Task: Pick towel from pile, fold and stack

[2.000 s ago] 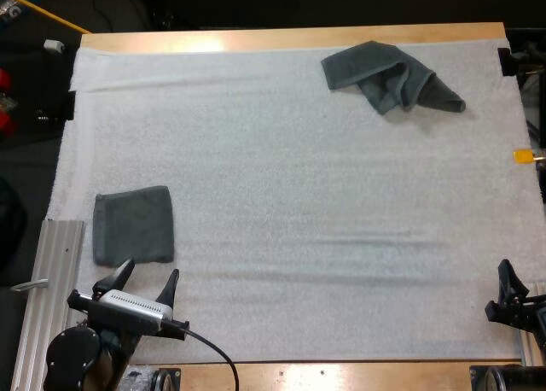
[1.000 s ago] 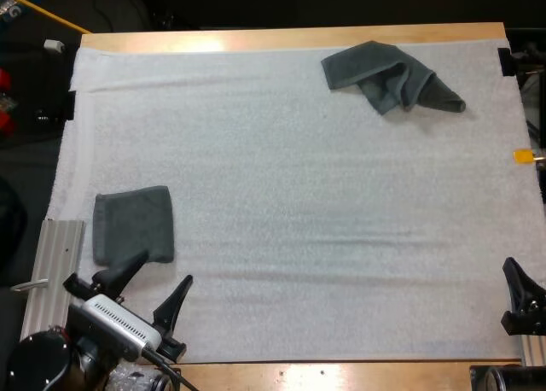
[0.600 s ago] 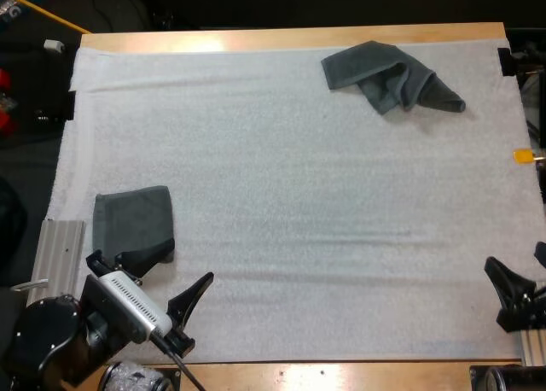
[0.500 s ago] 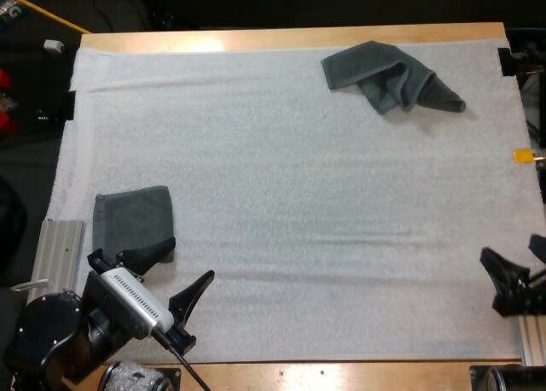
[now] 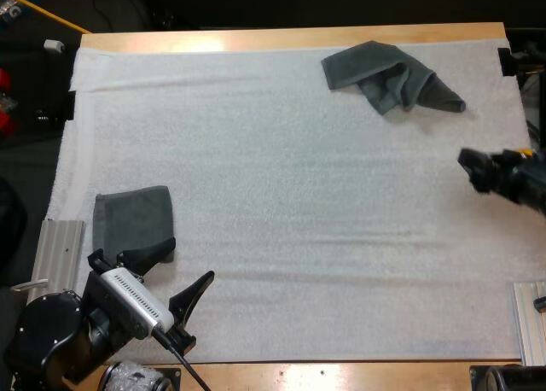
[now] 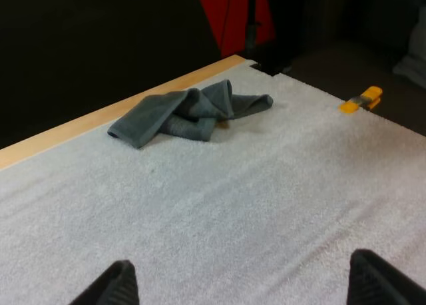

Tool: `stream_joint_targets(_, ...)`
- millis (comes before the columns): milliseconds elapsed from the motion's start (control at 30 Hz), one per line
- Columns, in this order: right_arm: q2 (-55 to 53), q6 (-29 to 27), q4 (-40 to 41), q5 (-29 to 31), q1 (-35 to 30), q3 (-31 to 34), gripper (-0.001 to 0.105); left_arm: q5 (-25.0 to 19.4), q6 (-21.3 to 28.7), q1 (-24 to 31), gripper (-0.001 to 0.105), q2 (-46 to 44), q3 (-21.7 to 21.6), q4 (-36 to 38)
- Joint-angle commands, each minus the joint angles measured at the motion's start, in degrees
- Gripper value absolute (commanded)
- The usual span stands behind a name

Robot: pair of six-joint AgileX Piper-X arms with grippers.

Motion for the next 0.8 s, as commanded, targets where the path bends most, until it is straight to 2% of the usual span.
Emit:
stream_joint_targets(0,1.6,1.7,-2.6,0.0,0.1,-0.4,0.068,0.6,-0.3,-0.3,0.062,0.2,-0.3,-0.2)
stream_joint_targets(600,31.0,23.0,-30.1,2.2,0.1,-0.4,0.068,0.6,-0.3,-0.3,0.062,0.2,-0.3,-0.2)
stream_joint_targets(767,37.7,28.9,-39.5,2.2,2.0,-0.4,0.068,0.6,-0.3,-0.3,0.062,0.2,-0.3,-0.2)
